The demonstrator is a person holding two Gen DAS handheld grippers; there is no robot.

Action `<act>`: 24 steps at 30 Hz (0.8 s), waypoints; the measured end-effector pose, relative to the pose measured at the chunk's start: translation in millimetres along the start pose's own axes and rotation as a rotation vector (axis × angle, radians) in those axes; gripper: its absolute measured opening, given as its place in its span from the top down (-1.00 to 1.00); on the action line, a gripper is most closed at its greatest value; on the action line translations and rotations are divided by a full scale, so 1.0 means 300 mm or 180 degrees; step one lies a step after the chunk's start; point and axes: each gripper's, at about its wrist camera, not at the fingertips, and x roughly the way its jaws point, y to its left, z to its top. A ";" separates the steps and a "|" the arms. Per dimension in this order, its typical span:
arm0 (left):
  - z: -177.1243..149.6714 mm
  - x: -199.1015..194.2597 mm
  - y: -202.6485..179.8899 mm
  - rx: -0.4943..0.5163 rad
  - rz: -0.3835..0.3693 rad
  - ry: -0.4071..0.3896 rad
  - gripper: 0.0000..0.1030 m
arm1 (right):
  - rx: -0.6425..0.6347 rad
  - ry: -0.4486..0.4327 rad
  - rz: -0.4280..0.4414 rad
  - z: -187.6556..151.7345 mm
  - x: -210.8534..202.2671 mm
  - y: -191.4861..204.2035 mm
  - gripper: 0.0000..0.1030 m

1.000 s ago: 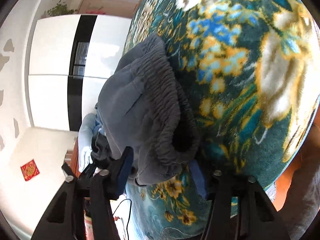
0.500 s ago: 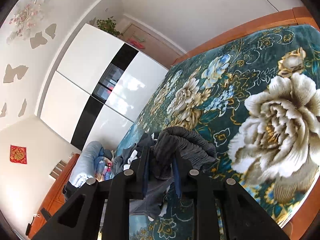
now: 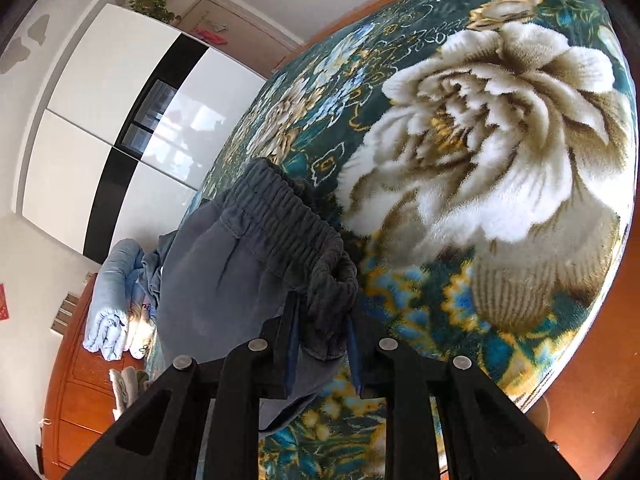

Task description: Fold clothes

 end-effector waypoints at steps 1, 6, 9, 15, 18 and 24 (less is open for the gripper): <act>0.008 -0.009 -0.006 0.0089 0.0072 -0.0064 0.07 | 0.0000 0.0002 -0.0009 0.000 -0.001 0.002 0.58; 0.055 0.057 -0.009 0.0180 0.0440 0.0000 -0.33 | 0.0039 0.0020 -0.0031 0.001 -0.007 0.010 0.58; 0.038 0.080 0.060 -0.0084 0.0458 0.0078 -0.32 | 0.0020 0.0025 -0.0056 -0.002 -0.008 0.015 0.58; -0.006 0.050 0.191 -0.0530 0.0508 0.0086 -0.25 | 0.0032 0.0038 -0.0092 0.000 -0.005 0.028 0.58; -0.016 0.036 0.219 -0.0626 0.0391 0.0042 -0.25 | -0.0006 0.0024 -0.0125 0.003 -0.006 0.050 0.58; -0.020 0.068 0.225 -0.0792 0.0250 0.0067 0.66 | 0.0003 0.0016 -0.0159 0.007 -0.009 0.067 0.58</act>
